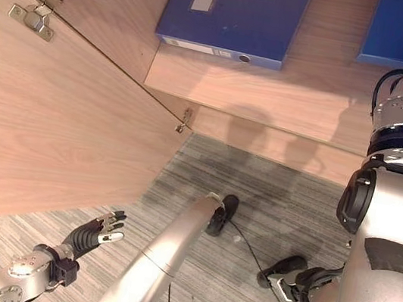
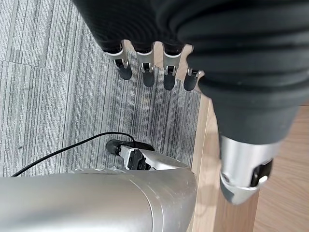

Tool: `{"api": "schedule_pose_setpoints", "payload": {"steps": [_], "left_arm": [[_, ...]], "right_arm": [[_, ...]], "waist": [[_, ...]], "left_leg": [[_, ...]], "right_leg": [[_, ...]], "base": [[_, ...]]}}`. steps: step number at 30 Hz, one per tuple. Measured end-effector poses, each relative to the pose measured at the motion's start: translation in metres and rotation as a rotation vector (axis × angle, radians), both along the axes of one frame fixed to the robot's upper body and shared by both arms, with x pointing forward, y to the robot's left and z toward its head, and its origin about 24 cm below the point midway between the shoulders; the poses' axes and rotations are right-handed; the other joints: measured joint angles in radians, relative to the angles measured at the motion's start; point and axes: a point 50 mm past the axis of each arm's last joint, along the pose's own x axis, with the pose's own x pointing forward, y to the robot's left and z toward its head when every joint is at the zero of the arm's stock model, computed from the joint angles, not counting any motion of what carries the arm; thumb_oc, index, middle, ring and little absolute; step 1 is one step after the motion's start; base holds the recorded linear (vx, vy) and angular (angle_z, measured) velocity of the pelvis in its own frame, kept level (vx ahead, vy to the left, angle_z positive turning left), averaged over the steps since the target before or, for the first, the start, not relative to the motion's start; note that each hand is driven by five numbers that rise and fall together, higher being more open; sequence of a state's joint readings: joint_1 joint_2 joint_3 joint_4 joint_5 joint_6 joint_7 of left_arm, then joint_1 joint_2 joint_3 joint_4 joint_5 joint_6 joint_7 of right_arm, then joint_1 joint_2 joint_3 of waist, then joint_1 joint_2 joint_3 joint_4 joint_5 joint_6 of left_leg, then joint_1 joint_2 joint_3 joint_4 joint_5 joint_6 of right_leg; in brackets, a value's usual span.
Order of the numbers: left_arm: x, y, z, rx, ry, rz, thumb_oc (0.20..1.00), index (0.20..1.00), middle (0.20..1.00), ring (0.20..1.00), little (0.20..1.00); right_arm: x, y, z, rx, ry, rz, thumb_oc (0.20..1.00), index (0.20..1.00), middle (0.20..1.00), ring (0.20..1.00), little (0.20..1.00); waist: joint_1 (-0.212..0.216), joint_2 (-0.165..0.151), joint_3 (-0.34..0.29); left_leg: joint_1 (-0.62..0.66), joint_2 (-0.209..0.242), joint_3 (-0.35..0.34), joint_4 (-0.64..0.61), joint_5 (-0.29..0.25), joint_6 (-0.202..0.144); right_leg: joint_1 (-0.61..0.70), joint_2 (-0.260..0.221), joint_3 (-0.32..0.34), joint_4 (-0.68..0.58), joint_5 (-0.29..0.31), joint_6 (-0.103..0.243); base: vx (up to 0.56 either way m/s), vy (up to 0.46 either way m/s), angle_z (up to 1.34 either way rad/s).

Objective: Put the empty folder in the office cabinet

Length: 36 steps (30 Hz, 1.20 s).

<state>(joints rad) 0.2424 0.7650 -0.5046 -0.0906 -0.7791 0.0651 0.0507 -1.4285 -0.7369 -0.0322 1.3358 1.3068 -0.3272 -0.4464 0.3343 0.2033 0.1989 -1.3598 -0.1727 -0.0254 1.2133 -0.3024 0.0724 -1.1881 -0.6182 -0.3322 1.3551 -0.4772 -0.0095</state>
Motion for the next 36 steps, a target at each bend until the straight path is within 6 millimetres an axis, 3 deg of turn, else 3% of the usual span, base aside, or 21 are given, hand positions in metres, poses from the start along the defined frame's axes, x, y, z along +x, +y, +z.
{"api": "schedule_pose_setpoints", "payload": {"steps": [5,9,17,22,30,36], "left_arm": [[-0.006,0.01,-0.001,0.017,0.017,0.012,1.0,1.0,1.0,1.0,1.0],[-0.018,0.025,-0.005,0.048,0.072,0.007,1.0,1.0,1.0,1.0,1.0],[-0.017,0.035,-0.006,0.043,0.087,0.02,1.0,1.0,1.0,1.0,1.0],[-0.017,0.036,-0.004,0.034,0.09,-0.029,1.0,1.0,1.0,1.0,1.0],[-0.017,0.035,-0.003,0.028,0.093,-0.046,1.0,1.0,1.0,1.0,1.0],[-0.015,0.033,-0.002,0.025,0.093,-0.051,1.0,1.0,1.0,1.0,1.0]], "right_arm": [[0.006,0.005,-0.006,-0.151,0.103,0.061,1.0,1.0,1.0,1.0,1.0],[0.016,0.012,-0.022,-0.42,0.331,0.212,1.0,1.0,1.0,1.0,1.0],[0.024,0.024,-0.038,-0.499,0.438,0.321,1.0,1.0,1.0,1.0,1.0],[0.024,0.022,-0.039,-0.829,0.658,0.383,1.0,1.0,1.0,1.0,1.0],[0.018,0.013,-0.051,-0.731,0.66,0.419,1.0,1.0,1.0,1.0,1.0],[0.018,0.014,-0.042,-0.791,0.705,0.423,1.0,1.0,1.0,1.0,1.0]], "waist": [[-0.012,-0.011,-0.006],[-0.022,-0.043,-0.027],[-0.024,-0.057,-0.04],[-0.038,-0.057,-0.04],[-0.051,-0.058,-0.038],[-0.055,-0.069,-0.028]], "left_leg": [[0.0,0.004,0.0,0.0,-0.001,0.0],[0.005,0.022,0.007,-0.001,-0.007,0.003],[0.067,0.04,0.013,-0.066,-0.008,0.004],[0.114,0.051,0.024,-0.139,0.006,-0.001],[0.109,0.057,0.023,-0.131,0.002,0.004],[0.084,0.061,0.022,-0.11,-0.004,0.007]], "right_leg": [[-0.001,0.003,0.0,0.0,0.0,0.0],[-0.002,0.014,0.002,-0.009,-0.001,0.001],[0.05,0.043,-0.009,-0.083,0.015,0.014],[0.084,0.059,-0.019,-0.159,0.039,0.024],[0.081,0.068,-0.017,-0.159,0.04,0.023],[0.062,0.072,-0.016,-0.15,0.04,0.022]], "base": [[0.0,-0.003,-0.01],[-0.01,-0.02,-0.09],[-0.01,-0.014,-0.07],[-0.02,0.008,-0.06],[-0.01,-0.009,-0.02],[0.0,0.002,-0.02]]}}
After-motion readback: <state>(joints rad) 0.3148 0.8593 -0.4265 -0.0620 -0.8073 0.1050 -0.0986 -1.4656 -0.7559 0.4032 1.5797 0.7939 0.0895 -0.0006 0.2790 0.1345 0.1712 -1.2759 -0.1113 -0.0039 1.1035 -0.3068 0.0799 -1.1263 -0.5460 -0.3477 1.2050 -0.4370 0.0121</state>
